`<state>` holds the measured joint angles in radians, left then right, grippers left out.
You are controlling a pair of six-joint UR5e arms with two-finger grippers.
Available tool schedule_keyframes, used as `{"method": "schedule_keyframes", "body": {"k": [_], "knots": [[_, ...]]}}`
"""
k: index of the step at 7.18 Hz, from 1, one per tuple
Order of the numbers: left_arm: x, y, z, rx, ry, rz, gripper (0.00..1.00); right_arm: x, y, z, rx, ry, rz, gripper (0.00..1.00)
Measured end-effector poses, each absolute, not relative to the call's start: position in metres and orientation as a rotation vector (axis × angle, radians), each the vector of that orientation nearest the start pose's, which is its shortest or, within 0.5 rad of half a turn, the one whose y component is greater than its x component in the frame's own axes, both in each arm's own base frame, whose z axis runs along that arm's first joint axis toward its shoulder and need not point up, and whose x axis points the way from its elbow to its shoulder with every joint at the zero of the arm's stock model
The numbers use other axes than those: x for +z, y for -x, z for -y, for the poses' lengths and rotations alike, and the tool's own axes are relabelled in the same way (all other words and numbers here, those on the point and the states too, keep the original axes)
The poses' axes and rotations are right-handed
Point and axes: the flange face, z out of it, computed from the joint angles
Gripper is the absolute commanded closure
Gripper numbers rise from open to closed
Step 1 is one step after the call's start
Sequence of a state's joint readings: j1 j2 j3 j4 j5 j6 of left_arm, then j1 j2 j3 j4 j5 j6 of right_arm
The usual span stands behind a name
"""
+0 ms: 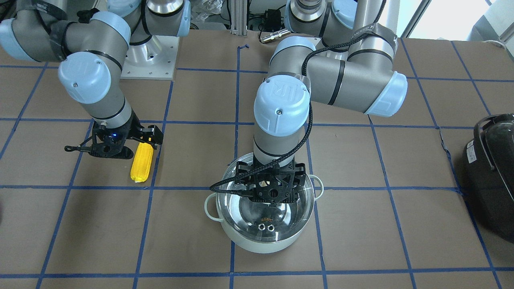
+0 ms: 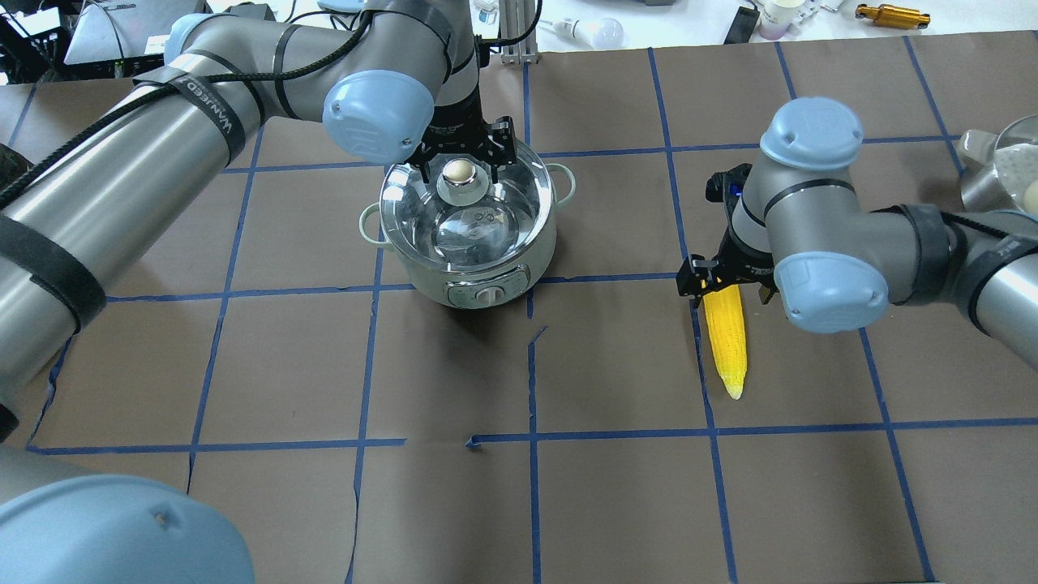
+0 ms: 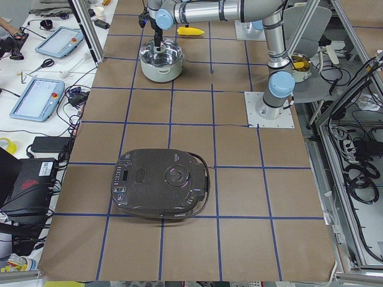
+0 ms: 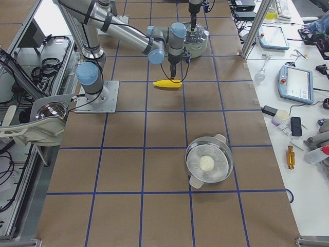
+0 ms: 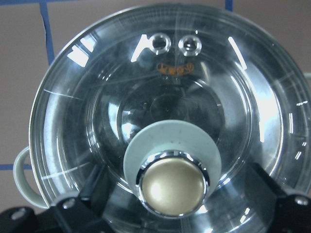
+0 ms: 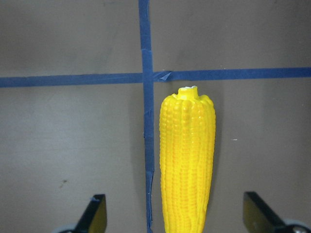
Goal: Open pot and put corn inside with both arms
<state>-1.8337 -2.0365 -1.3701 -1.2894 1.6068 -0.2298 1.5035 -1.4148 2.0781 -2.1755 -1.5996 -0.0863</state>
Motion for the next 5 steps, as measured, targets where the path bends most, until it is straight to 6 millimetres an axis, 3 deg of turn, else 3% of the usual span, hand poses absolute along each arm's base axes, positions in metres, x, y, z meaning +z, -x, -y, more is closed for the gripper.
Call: {"method": "schedule_keyframes", "body": {"k": [1, 2, 4, 5], "knots": [[0.340, 0.299, 0.614, -0.033, -0.062, -3.110, 0.47, 0.224, -0.087, 0.472, 0.112, 0.022, -3.153, 0.00], [0.338, 0.299, 0.614, -0.031, -0.080, -3.110, 0.57, 0.216, -0.082, 0.471, 0.129, 0.010, -3.146, 0.00], [0.337, 0.299, 0.615, -0.028, -0.098, -3.108, 0.71, 0.204, -0.083, 0.472, 0.152, -0.010, -3.111, 0.00], [0.340, 0.299, 0.615, -0.038, -0.107, -3.099, 0.74, 0.200, -0.085, 0.474, 0.141, -0.014, -3.086, 0.07]]}}
